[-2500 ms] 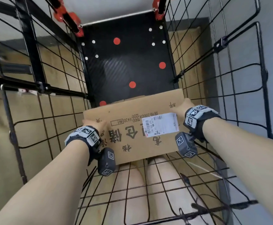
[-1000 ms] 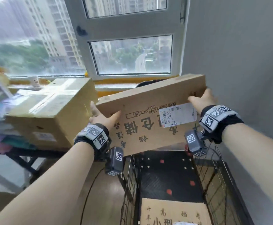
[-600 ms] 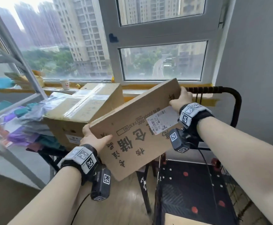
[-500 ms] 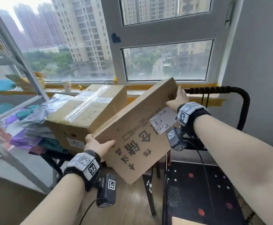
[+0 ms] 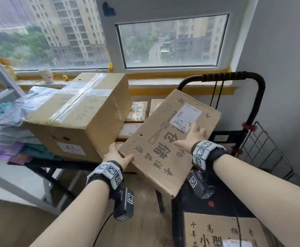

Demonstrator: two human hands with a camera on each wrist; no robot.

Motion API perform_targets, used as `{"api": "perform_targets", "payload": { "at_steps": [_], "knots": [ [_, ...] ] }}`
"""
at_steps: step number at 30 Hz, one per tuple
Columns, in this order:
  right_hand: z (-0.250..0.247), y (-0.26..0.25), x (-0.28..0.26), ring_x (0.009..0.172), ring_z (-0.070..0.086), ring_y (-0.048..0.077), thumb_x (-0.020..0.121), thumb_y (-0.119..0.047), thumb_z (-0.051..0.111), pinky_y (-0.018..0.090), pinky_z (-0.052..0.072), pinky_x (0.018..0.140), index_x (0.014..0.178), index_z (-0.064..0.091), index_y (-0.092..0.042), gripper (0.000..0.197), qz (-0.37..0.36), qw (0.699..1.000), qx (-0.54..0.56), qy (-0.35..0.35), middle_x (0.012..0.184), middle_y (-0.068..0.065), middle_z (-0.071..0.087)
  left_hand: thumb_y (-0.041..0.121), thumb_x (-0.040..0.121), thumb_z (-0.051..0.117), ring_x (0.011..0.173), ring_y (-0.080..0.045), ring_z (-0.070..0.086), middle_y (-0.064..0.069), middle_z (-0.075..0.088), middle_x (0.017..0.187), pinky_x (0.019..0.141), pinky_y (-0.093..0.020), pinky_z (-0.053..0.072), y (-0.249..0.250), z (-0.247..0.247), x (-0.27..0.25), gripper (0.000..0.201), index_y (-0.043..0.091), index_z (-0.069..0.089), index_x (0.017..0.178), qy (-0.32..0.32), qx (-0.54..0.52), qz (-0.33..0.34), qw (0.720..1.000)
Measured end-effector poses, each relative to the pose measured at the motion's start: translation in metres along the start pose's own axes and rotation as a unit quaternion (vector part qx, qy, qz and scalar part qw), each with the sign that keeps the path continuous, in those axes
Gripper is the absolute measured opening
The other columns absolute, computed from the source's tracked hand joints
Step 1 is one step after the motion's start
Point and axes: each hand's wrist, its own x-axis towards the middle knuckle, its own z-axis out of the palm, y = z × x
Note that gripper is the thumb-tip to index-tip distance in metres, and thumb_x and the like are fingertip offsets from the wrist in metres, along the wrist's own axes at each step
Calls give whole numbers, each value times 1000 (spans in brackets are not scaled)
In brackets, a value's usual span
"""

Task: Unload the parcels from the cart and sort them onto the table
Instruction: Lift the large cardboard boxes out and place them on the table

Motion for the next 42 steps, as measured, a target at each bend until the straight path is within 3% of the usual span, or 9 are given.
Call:
{"api": "perform_targets", "payload": {
  "at_steps": [4, 13, 17, 19, 25, 30, 33, 36, 42],
  "knots": [
    [2, 12, -4, 138, 26, 41, 72, -47, 75, 45, 29, 112, 149, -12, -11, 121, 101, 994, 32, -43, 153, 26, 3, 29, 82, 68, 109, -32, 59, -11, 57, 126, 93, -36, 50, -4, 10, -5, 65, 25, 38, 140, -38, 43, 66, 996],
    [14, 31, -1, 142, 20, 30, 72, -38, 77, 42, 26, 115, 150, 9, -14, 106, 37, 995, 95, 11, 155, 13, 11, 35, 89, 61, 111, -26, 58, -8, 61, 122, 91, -28, 42, -1, 5, 3, 44, 17, 51, 127, -54, 103, 67, 991],
    [12, 52, 0, 120, 48, 34, 72, -37, 77, 44, 42, 103, 139, 21, -1, 95, 134, 970, 201, -18, 135, 19, 40, 40, 88, 60, 106, -28, 60, -9, 62, 120, 90, -30, 47, -10, 6, 12, 47, 17, 50, 127, -71, 107, 37, 991],
    [21, 51, -5, 112, 53, 30, 74, -35, 76, 48, 45, 99, 132, 32, -1, 80, 120, 961, 233, -92, 120, 12, 50, 41, 89, 60, 107, -29, 60, -10, 62, 120, 92, -32, 46, -14, 7, 16, 47, 15, 51, 127, -72, 90, 25, 993],
    [39, 25, -6, 116, 56, 28, 84, -19, 67, 49, 45, 100, 137, 33, -19, 63, 46, 927, 341, -150, 127, 7, 56, 52, 84, 57, 105, -34, 63, -19, 61, 119, 92, -49, 50, -49, 21, 69, 64, 2, 50, 123, -85, -24, -57, 995],
    [36, 2, 0, 124, 50, 29, 95, -36, 43, 47, 41, 105, 138, 41, -16, 47, 3, 927, 334, -170, 139, 9, 49, 47, 86, 57, 98, -37, 65, -22, 63, 114, 88, -47, 53, -49, 12, 56, 60, -1, 50, 121, -18, -72, -76, 994],
    [33, -3, -4, 133, 40, 32, 102, -24, 32, 42, 37, 107, 141, 38, -6, 43, -8, 928, 334, -164, 145, 15, 41, 44, 86, 60, 107, -37, 59, -19, 56, 125, 93, -41, 50, -30, -1, 18, 63, 1, 42, 129, 23, -50, -59, 997],
    [38, -4, 0, 129, 42, 25, 102, -19, 32, 40, 39, 107, 144, 35, -17, 42, -34, 928, 336, -160, 145, 9, 40, 56, 82, 59, 123, -37, 45, -18, 33, 142, 98, -41, 42, -16, -9, -16, 85, 10, 24, 144, 29, 57, -16, 998],
    [51, -9, 5, 132, 39, 26, 100, -18, 35, 43, 38, 106, 148, 20, -36, 53, -51, 936, 290, -194, 148, 3, 38, 82, 70, 44, 145, -27, 3, -1, 5, 159, 118, -49, 9, 1, -1, -35, 92, 39, 16, 147, 15, 315, 201, 928]
  ]
}}
